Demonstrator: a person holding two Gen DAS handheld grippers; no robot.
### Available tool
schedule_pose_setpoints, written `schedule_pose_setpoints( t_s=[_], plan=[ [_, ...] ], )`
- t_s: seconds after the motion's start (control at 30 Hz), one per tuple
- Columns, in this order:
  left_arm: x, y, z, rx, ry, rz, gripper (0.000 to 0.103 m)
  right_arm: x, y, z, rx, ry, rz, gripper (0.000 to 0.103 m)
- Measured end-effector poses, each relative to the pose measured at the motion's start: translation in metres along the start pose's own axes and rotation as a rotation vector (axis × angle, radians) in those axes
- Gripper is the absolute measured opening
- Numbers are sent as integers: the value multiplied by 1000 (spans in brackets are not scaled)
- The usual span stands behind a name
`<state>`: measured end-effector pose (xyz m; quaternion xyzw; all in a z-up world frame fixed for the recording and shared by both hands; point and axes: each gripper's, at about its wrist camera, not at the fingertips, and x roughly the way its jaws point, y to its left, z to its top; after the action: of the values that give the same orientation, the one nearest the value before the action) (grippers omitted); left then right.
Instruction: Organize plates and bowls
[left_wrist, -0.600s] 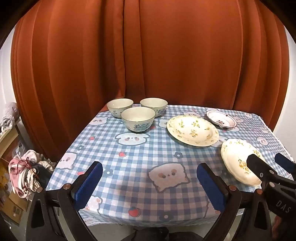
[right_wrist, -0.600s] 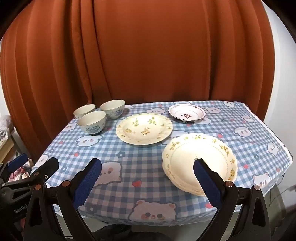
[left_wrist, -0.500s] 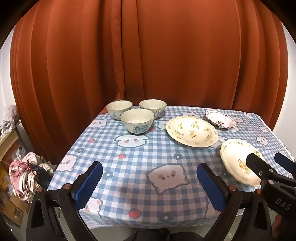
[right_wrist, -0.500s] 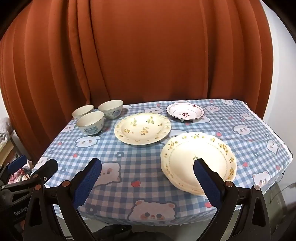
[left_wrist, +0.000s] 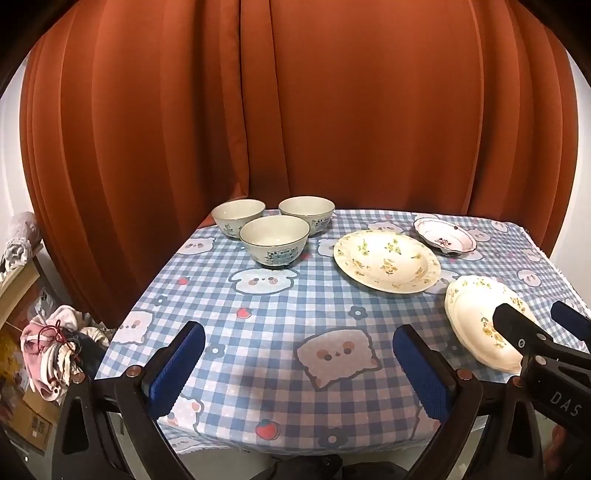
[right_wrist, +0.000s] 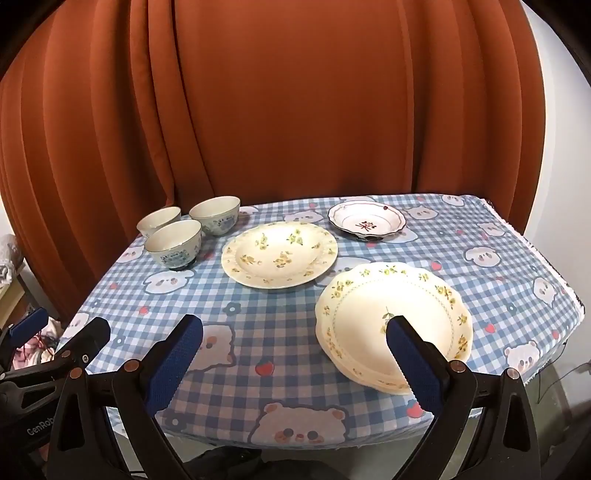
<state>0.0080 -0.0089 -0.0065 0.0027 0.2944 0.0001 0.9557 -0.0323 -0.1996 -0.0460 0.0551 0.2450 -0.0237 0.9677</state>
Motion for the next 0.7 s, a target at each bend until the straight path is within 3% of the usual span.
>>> schedule_pose_setpoints(
  t_s=[0.7],
  plan=[
    [7, -7, -1, -7, 13, -13, 102, 2, -8, -2, -11, -2, -3, 101]
  ],
)
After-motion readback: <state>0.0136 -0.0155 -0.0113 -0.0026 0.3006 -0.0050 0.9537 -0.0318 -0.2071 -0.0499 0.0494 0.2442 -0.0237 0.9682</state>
